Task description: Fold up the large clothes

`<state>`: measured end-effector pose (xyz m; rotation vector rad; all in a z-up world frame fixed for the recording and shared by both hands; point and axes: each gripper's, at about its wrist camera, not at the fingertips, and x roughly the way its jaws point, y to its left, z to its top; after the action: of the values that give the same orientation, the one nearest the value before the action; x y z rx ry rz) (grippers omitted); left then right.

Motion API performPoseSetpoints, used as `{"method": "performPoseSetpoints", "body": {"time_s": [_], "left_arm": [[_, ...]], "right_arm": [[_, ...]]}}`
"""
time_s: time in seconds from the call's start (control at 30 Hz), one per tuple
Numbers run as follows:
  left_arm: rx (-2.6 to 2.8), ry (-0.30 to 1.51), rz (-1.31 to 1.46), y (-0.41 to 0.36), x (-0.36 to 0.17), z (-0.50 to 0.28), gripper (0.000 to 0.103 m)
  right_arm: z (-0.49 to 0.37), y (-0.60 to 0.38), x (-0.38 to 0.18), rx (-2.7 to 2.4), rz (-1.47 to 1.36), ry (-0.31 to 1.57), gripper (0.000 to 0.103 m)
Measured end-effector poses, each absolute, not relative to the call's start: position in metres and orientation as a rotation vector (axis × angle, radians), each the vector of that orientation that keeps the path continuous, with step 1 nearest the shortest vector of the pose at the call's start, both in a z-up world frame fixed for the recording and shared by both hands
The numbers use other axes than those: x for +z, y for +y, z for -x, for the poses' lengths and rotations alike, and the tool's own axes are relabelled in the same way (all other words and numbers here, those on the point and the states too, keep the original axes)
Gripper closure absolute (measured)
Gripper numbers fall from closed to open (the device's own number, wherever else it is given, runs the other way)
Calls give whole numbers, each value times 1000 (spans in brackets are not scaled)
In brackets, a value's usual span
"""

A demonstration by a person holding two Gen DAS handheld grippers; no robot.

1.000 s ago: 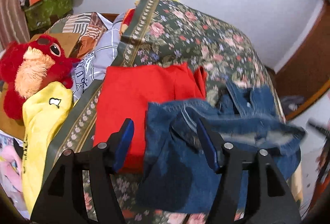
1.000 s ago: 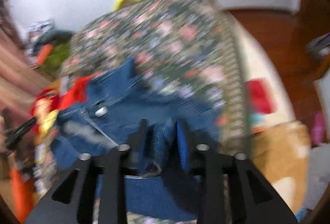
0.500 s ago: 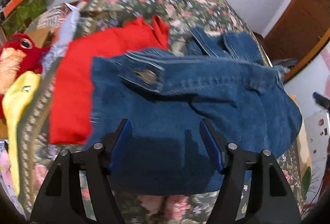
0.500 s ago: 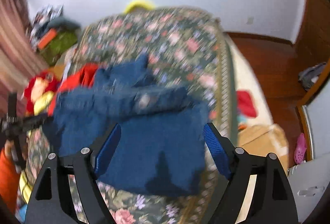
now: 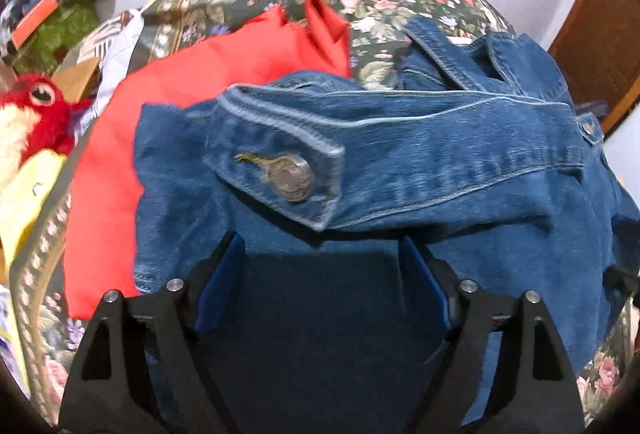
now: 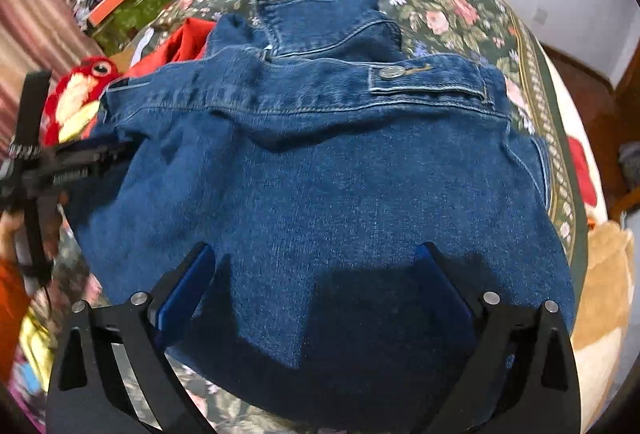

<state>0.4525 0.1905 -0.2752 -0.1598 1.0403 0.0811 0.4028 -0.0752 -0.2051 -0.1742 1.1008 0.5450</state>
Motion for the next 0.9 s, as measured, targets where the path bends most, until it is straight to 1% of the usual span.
{"method": "performPoseSetpoints", "body": {"time_s": [0.07, 0.17, 0.3, 0.57, 0.63, 0.67, 0.73, 0.83, 0.9], "left_arm": [[79, 1029, 163, 191, -274, -445, 22], [87, 1027, 81, 182, -272, -425, 22], [98, 1017, 41, 180, -269, -397, 21], [111, 995, 132, 195, -260, -338, 20], [132, 1003, 148, 198, -260, -325, 18], [145, 1015, 156, 200, -261, -320, 15], [171, 1053, 184, 207, -268, -310, 14], [201, 1096, 266, 222, -277, -294, 14], [194, 1084, 361, 232, -277, -279, 14]], "right_arm": [[-395, -71, -206, 541, 256, 1076, 4], [-386, -69, -209, 507, 336, 1053, 2], [-381, -84, -206, 469, 297, 1070, 2], [-366, -118, -197, 405, 217, 1122, 2], [-358, -126, -194, 390, 227, 1123, 2], [-356, -129, -192, 385, 228, 1127, 2], [-349, -135, -190, 377, 222, 1140, 2], [-343, -143, -186, 372, 207, 1151, 2], [-340, -147, -182, 371, 188, 1147, 2]]}}
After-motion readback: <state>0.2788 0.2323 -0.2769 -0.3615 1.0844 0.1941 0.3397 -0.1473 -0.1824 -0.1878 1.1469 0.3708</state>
